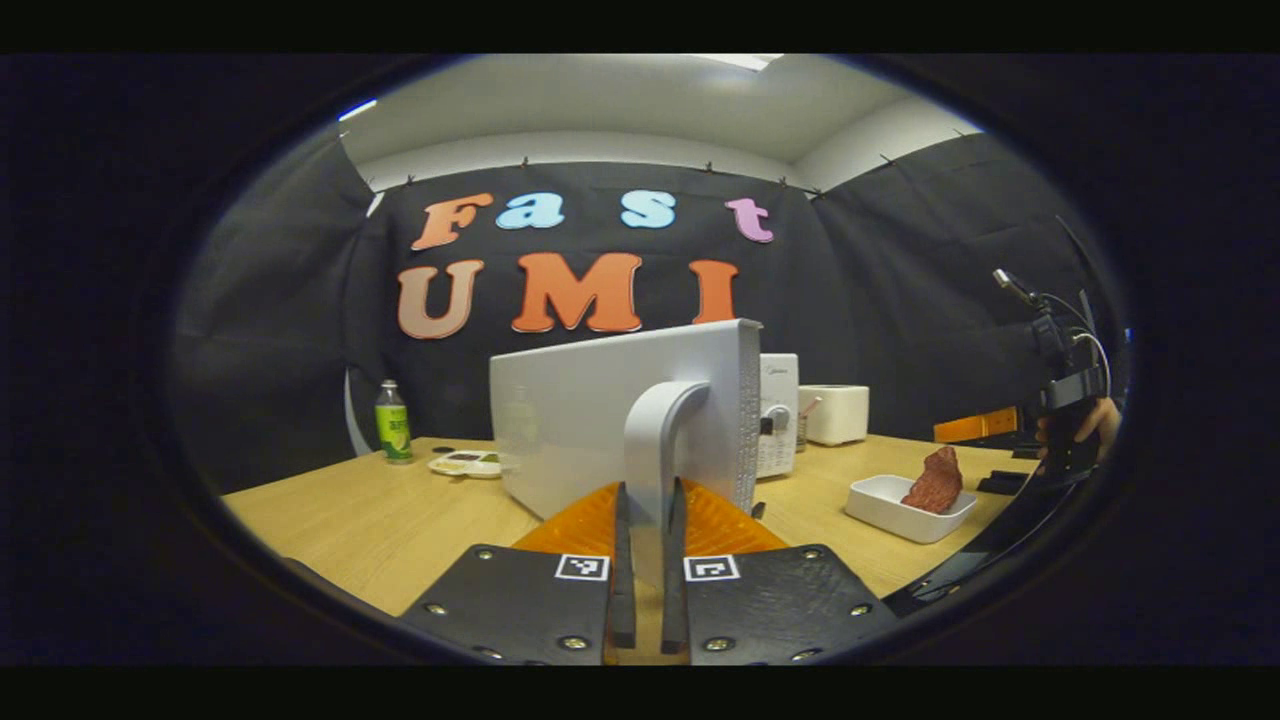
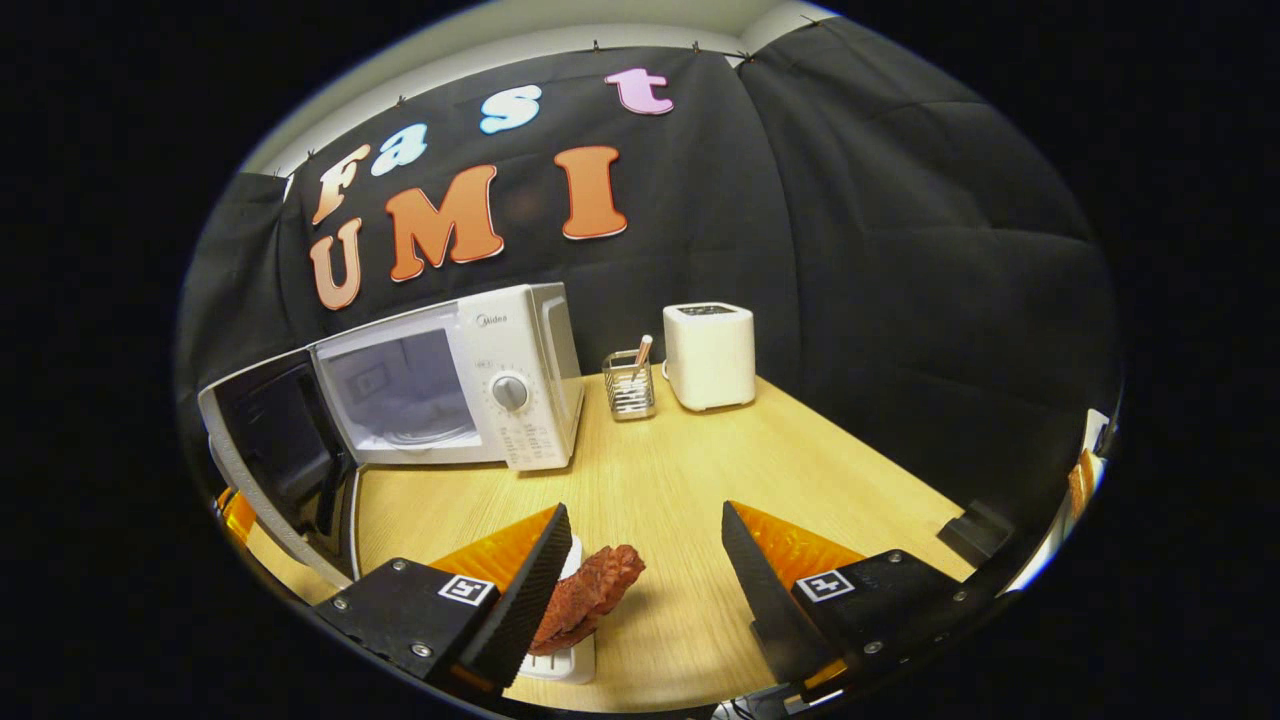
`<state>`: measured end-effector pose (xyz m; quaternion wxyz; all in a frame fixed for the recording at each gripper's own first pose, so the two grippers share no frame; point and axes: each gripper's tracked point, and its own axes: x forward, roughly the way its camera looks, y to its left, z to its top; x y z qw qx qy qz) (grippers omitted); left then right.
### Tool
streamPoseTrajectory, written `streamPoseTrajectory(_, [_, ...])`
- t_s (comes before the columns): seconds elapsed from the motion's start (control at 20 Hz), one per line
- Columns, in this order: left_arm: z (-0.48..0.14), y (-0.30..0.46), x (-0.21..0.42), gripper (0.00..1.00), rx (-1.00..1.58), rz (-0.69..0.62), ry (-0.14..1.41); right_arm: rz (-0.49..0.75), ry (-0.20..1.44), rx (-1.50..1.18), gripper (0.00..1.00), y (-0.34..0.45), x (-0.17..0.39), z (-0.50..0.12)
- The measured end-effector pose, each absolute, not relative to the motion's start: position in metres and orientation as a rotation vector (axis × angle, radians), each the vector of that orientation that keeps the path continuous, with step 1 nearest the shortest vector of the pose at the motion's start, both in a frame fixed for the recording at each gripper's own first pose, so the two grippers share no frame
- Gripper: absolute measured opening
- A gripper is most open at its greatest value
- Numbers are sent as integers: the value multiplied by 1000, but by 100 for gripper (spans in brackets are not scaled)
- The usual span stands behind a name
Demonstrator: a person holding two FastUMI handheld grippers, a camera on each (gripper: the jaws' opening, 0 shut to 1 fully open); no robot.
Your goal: Open the microwave oven with the left hand, put the food in, and close the microwave oven.
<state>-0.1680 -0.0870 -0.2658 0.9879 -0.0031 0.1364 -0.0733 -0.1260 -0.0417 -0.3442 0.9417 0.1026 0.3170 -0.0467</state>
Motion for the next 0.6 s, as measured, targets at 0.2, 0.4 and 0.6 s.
streamPoseTrajectory(0.2, [-261,-22,-184,12,42,-32,277,-115,657,221,94,-39,-124,-349])
streamPoseTrajectory(0.4, [-260,16,-185,11,76,-64,274,-131,680,243,91,-32,-121,-356])
streamPoseTrajectory(0.6, [-261,52,-184,43,62,-84,288,-148,703,256,83,-27,-122,-362])
